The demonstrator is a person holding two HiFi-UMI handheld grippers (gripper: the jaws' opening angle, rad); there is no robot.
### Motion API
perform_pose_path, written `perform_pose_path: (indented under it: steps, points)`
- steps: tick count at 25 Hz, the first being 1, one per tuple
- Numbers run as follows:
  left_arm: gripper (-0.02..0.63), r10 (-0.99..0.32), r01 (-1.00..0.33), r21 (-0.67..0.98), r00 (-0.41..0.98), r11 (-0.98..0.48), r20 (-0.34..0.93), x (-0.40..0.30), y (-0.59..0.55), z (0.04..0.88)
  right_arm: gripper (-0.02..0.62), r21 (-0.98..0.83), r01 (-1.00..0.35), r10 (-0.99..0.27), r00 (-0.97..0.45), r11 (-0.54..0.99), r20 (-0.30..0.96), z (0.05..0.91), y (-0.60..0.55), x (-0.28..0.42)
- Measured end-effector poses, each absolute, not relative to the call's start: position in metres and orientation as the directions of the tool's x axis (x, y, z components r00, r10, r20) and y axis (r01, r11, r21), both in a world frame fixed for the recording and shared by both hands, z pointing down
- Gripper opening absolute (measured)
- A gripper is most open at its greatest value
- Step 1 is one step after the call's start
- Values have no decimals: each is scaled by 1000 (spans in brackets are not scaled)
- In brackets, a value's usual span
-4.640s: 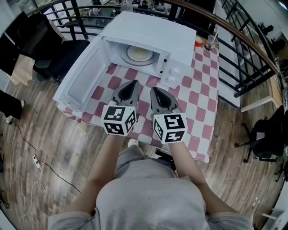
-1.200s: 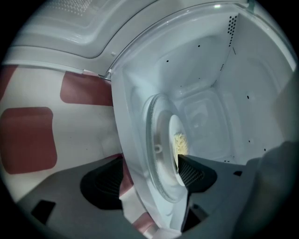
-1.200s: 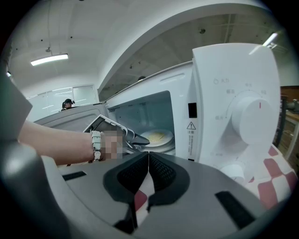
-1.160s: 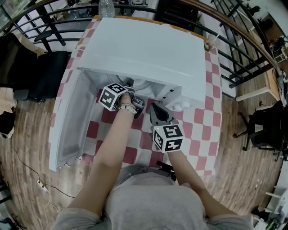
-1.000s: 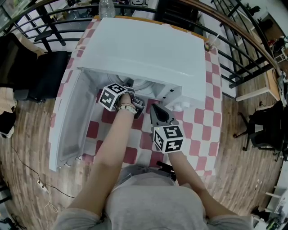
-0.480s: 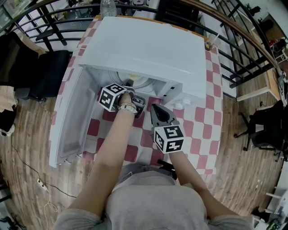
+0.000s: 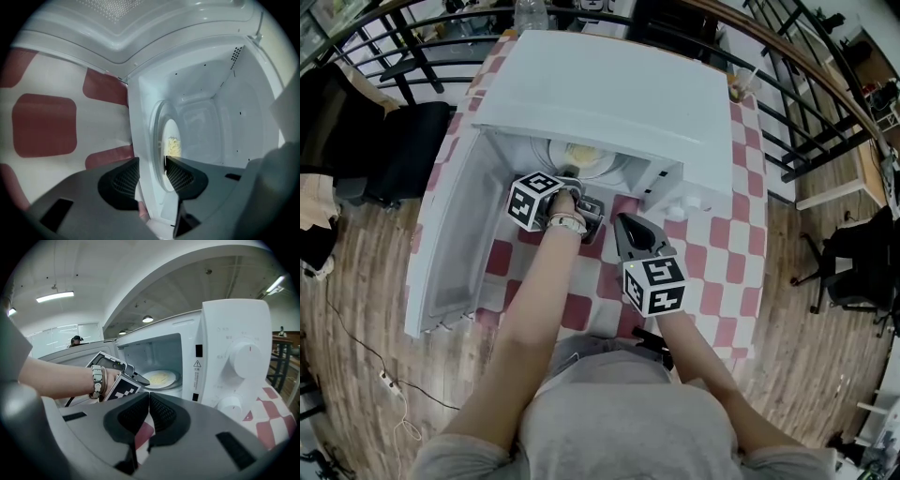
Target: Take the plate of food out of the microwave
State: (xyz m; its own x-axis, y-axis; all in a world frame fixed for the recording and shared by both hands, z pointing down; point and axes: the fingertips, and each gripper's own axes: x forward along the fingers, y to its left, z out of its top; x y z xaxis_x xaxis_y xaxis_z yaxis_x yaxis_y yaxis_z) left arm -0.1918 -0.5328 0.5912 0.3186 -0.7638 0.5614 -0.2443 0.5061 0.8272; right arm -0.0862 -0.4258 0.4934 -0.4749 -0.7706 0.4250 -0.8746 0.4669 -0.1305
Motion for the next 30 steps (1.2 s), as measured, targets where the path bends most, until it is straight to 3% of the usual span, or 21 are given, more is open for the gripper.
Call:
perform_pose_path:
  steps: [20, 30]
  points:
    - [41, -802, -180, 879, 360, 441, 476, -193, -526, 577, 26, -106, -883, -789, -457, 456, 410, 484, -416, -85]
    - [24, -834, -160, 902, 343, 401, 432, -196, -526, 568, 26, -101, -892, -803, -442, 441, 399, 482, -413, -82]
